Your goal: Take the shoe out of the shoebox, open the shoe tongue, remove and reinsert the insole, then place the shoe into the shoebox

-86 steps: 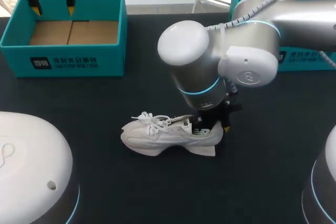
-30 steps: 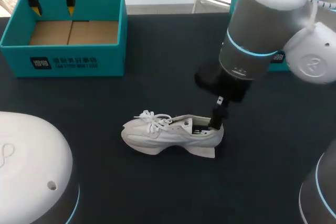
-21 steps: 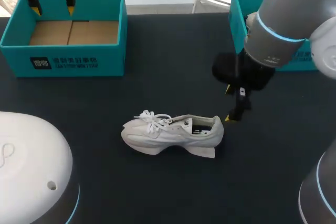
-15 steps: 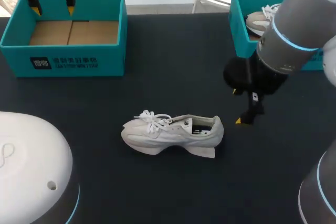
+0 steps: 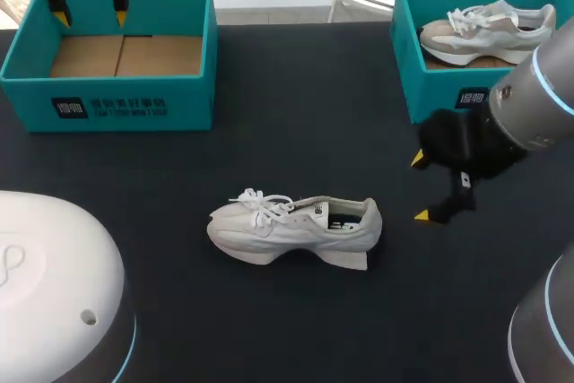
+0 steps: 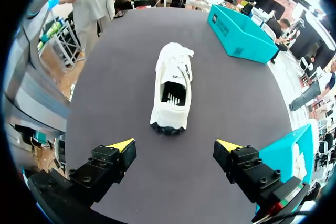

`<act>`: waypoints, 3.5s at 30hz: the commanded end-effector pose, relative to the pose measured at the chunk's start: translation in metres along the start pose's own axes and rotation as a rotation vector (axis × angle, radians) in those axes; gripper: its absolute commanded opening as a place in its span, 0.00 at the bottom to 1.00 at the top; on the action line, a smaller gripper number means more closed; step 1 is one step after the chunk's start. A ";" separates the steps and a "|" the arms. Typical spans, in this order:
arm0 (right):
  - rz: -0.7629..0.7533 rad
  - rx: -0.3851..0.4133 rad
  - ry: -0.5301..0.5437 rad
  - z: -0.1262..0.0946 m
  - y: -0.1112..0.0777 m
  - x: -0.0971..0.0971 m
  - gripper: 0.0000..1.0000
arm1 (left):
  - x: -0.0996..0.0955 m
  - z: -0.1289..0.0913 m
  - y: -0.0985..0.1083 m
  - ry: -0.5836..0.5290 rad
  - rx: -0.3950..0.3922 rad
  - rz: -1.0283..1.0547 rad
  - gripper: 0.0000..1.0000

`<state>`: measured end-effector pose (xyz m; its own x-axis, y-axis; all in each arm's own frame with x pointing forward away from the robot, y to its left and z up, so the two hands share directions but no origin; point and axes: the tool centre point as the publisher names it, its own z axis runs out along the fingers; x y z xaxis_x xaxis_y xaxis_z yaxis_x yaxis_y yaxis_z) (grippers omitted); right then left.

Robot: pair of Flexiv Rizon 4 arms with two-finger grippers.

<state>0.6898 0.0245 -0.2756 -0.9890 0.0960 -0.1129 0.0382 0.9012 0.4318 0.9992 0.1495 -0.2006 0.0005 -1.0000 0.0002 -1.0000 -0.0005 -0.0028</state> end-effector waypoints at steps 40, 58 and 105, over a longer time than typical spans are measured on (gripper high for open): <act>0.030 -0.560 -0.024 0.089 -0.099 -0.019 1.00 | 0.000 0.000 0.000 0.000 -0.001 0.000 1.00; 0.030 -0.560 -0.024 0.089 -0.099 -0.019 1.00 | 0.000 0.000 0.000 0.000 -0.001 0.000 1.00; 0.156 -0.605 -0.047 0.148 0.000 0.007 1.00 | 0.000 0.000 0.000 0.000 -0.001 0.000 1.00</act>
<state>0.7013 0.0796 -0.4034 -0.9716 0.2336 -0.0388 0.0806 0.4804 0.8733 0.9992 0.1495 -0.2006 0.0005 -1.0000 0.0002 -1.0000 -0.0005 -0.0028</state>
